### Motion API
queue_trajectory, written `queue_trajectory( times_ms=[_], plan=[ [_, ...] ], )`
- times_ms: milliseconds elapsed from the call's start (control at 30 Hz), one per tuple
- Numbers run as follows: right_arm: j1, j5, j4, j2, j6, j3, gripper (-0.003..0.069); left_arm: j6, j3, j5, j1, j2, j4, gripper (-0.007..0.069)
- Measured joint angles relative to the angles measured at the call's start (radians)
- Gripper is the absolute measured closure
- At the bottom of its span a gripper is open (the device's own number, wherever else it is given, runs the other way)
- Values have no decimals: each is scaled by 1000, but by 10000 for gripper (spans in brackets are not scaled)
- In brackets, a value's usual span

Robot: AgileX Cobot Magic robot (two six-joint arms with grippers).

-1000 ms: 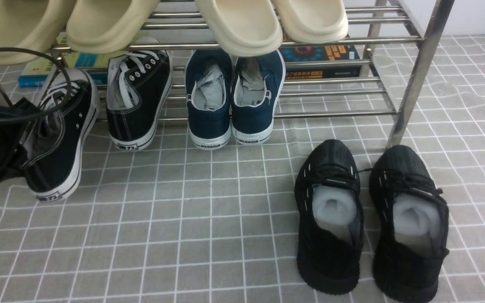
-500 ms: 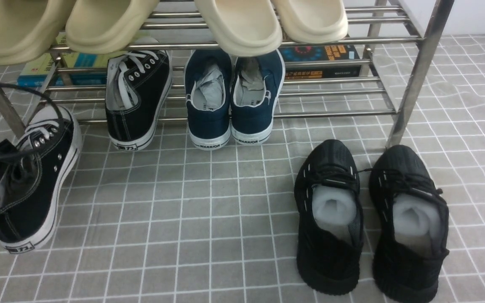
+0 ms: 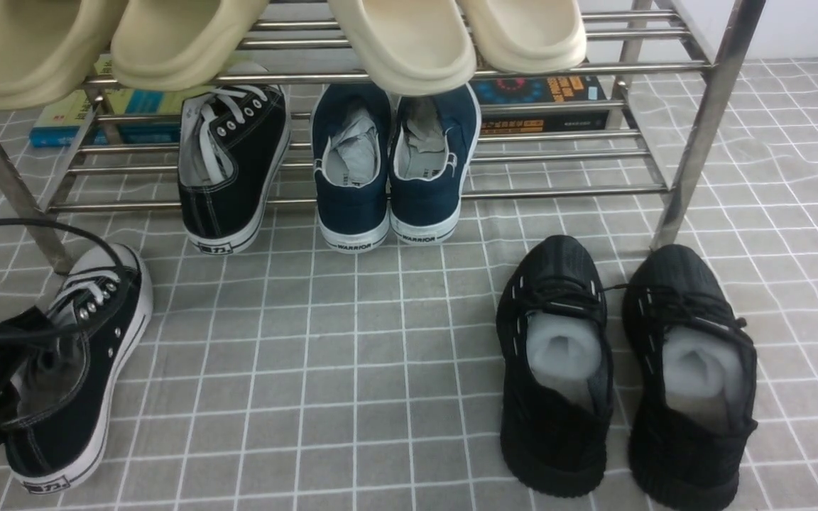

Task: Take the shoes off the shelf with your hand from the grey coffee tablecloth.
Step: 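Set the held shoe down on the floor in front of the rack with the left gripper, then grasp the leftmost shoe on the bottom shelf of the shoe rack with the left gripper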

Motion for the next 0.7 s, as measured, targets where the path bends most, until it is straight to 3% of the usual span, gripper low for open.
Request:
queue_trajectory(
  times_ms=[200,367,500,567,700],
  plan=[
    [0,0,0,0,0,0,448,26,-20,22,0,3,52,356],
    [0,0,0,0,0,0,445,55,-177,75,0,3,38,219],
    [0,0,0,0,0,0,440,86,-265,38,-47,7,-68,187],
    [0,0,0,0,0,0,437,114,-304,-55,-134,35,-141,180],
    [0,0,0,0,0,0,433,101,-340,-174,-201,90,-173,179]
  ],
)
